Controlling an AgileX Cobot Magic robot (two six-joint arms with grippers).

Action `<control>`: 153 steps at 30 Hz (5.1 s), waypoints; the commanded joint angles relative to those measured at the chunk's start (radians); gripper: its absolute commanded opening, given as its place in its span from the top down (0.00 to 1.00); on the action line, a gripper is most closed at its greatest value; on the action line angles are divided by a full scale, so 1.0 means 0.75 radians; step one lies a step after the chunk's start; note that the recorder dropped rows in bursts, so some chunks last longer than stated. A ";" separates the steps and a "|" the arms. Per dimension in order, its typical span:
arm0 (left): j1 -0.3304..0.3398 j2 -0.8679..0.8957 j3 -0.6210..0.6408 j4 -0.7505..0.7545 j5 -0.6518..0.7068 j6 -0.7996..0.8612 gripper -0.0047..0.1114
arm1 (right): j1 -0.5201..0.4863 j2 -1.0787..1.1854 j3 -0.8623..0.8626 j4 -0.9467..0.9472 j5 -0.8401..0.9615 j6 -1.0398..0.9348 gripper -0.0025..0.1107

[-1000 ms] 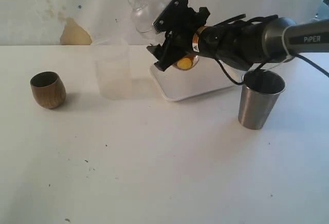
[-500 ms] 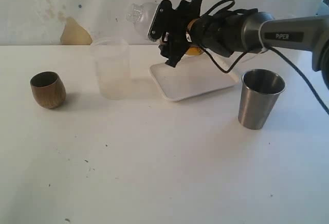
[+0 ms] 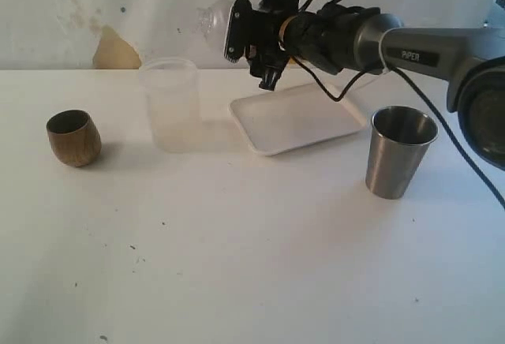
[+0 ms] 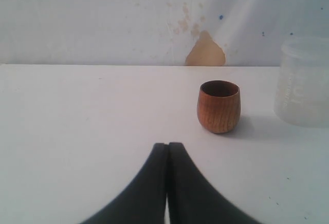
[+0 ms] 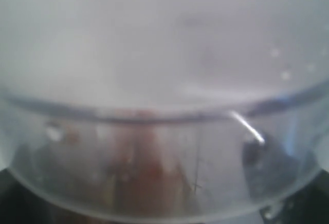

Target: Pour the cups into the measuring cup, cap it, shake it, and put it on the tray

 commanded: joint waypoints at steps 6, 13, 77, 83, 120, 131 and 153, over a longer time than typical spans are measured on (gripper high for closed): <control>-0.002 -0.004 0.007 0.000 -0.006 -0.001 0.96 | 0.039 -0.011 -0.019 0.001 -0.035 -0.080 0.98; -0.002 -0.004 0.007 0.000 -0.006 -0.001 0.96 | 0.056 -0.011 -0.019 0.001 -0.035 -0.083 0.98; -0.002 -0.004 0.007 0.000 -0.006 -0.001 0.96 | 0.026 0.078 -0.176 0.009 -0.287 -0.705 0.98; -0.002 -0.004 0.007 0.000 -0.006 -0.001 0.96 | 0.010 0.078 -0.176 0.009 -0.277 -0.705 0.98; -0.002 -0.004 0.007 0.000 -0.006 -0.001 0.96 | 0.010 0.078 -0.176 0.009 -0.357 -0.853 0.98; -0.002 -0.004 0.007 0.000 -0.006 -0.001 0.96 | 0.010 0.078 -0.176 0.009 -0.392 -0.888 0.98; -0.002 -0.004 0.007 0.000 -0.006 -0.001 0.96 | 0.003 0.078 -0.176 0.020 -0.456 -1.003 0.98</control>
